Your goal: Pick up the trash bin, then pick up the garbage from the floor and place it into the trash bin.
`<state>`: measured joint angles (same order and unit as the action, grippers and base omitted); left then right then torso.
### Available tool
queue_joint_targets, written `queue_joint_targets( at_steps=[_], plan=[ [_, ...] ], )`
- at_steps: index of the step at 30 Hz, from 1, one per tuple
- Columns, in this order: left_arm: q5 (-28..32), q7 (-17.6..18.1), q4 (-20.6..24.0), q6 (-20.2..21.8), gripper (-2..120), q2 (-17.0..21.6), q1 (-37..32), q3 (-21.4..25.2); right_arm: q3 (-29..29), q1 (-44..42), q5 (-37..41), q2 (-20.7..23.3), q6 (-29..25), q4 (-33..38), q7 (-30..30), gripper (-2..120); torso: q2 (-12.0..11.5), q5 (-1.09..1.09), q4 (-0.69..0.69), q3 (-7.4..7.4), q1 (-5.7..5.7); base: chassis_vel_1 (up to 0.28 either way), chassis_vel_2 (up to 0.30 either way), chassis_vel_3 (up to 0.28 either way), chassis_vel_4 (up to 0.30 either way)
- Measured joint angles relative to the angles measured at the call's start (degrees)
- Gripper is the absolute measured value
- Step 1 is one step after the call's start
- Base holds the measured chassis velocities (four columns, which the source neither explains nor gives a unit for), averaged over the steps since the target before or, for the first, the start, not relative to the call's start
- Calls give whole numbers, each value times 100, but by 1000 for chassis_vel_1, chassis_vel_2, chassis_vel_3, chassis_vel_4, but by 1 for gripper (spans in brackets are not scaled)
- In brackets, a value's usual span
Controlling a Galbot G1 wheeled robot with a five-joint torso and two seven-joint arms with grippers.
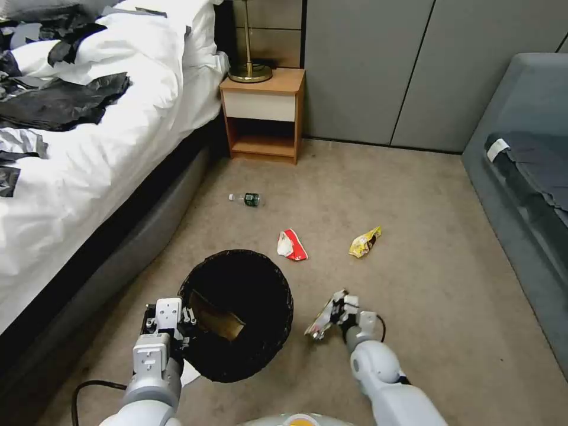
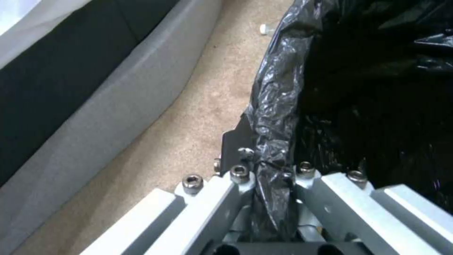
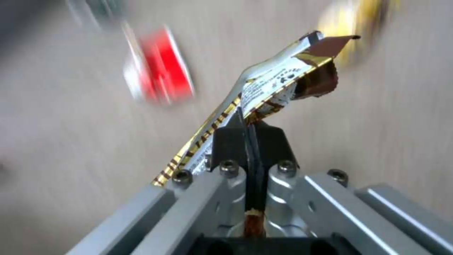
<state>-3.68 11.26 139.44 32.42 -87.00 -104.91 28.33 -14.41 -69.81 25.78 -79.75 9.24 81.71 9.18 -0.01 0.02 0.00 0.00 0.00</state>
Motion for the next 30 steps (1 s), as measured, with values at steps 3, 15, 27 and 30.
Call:
queue_joint_targets(
  at_steps=[3,15,27,30],
  plan=[
    [2,0,0,0,0,4,7,-8,-96,-132,6,90,-430,477,-140,0,0,-4,-1,0,0,0,0,0,0],
    [6,-11,-41,-3,0,35,-12,-32,-32,-1373,-598,444,-2429,3988,-2277,0,0,-3,0,-1,0,0,0,0,0],
    [-8,-16,-58,-9,0,25,-7,-72,679,-2054,-1180,866,-2524,4165,-2483,0,1,-2,0,-1,-1,0,0,0,0],
    [-15,-16,-58,-9,0,22,-8,-79,815,-2020,-1215,848,-2527,3966,-2469,0,0,-2,0,-1,0,0,0,0,0]
  ],
)
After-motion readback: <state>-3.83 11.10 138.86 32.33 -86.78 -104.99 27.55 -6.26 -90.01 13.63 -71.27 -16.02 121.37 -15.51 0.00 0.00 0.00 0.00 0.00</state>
